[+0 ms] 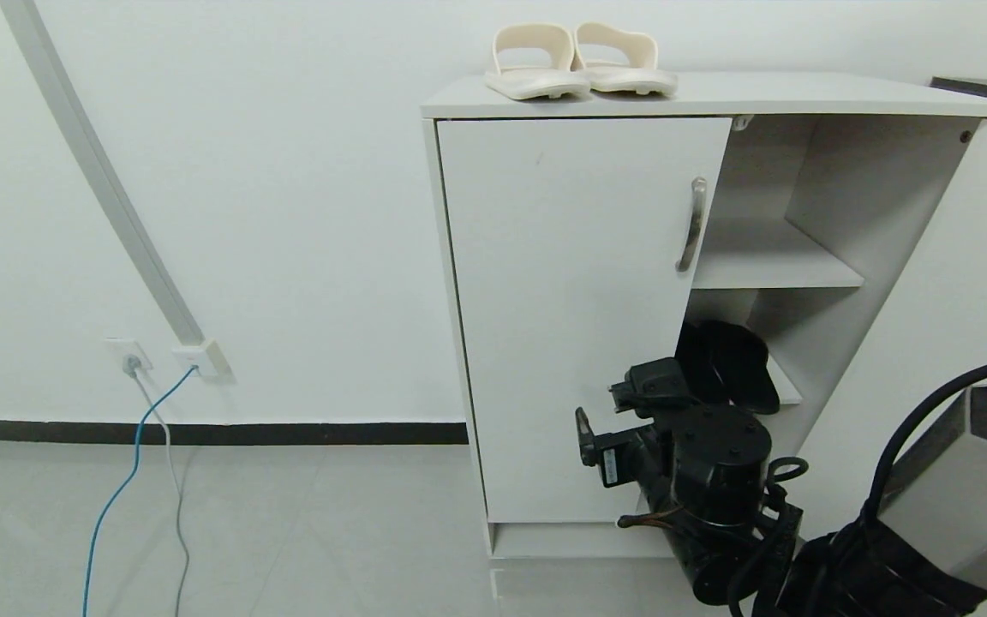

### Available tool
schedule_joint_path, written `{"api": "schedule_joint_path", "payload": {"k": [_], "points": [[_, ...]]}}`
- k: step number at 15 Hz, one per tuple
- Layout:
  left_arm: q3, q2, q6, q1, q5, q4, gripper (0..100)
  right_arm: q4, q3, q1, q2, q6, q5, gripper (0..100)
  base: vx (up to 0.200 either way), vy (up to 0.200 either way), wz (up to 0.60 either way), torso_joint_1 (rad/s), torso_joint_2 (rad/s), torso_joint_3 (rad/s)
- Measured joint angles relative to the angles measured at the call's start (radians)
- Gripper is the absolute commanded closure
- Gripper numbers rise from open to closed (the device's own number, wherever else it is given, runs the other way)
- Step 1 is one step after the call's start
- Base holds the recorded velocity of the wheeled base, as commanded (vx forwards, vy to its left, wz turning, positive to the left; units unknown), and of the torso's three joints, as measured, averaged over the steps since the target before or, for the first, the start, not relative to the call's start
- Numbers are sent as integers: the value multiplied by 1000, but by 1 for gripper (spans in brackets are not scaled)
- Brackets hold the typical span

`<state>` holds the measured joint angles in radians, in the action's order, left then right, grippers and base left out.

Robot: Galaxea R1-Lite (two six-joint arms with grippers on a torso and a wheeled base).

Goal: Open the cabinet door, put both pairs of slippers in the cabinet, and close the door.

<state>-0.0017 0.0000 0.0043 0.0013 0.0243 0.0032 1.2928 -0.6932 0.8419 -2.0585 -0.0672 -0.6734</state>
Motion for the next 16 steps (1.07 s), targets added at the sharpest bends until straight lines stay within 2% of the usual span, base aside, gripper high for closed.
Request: {"api": "schedule_joint_path", "payload": {"k": [11,14,16], "points": [[0,0,0,0,0,0,100,5,11,11,4,-12,0,0,0,0,0,0,0,0],[0,0,0,0,0,1,100,9,12,12,4,-12,0,0,0,0,0,4,-142,-251],[0,0,0,0,0,0,100,5,12,9,3,-12,-1,0,0,0,0,36,-469,-371]]}}
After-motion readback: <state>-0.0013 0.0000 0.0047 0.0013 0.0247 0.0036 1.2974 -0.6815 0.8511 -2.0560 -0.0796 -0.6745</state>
